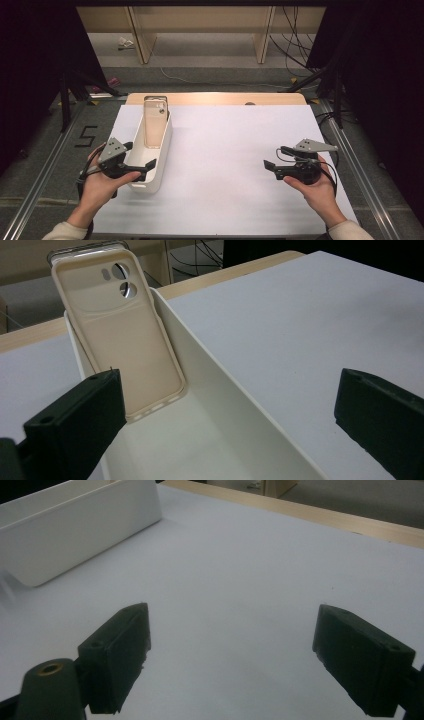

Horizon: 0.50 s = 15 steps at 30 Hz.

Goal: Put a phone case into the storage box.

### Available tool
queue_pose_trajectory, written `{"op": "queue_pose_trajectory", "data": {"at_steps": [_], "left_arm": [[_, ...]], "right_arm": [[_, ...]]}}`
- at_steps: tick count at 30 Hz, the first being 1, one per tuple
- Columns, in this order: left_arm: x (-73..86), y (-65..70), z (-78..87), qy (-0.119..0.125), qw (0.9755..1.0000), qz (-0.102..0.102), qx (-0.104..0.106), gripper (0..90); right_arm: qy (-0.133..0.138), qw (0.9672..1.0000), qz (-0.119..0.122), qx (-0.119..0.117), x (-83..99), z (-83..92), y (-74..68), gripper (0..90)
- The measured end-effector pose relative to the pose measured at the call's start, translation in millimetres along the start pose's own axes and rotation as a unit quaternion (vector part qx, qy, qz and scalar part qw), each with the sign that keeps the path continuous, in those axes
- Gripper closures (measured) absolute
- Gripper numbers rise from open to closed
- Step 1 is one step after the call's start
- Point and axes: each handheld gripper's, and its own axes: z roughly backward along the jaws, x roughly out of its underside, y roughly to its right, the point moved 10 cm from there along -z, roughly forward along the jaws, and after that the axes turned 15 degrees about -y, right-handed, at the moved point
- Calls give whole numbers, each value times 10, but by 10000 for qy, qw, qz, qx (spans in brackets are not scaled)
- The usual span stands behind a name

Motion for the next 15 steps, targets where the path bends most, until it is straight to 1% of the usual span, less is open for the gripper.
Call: {"op": "queue_pose_trajectory", "data": {"at_steps": [7, 10, 15], "left_arm": [[39, 89, -4, 108, 9998, -134, 35, 0], [50, 111, 2, 169, 9997, -188, 0, 0], [88, 152, -15, 132, 9995, -278, 40, 0]], "right_arm": [[-11, 10000, 2, 2, 5, -1, 4, 162], [2, 10000, 6, -7, 4, 4, -1, 162], [-4, 10000, -6, -6, 10, 2, 11, 162]]}}
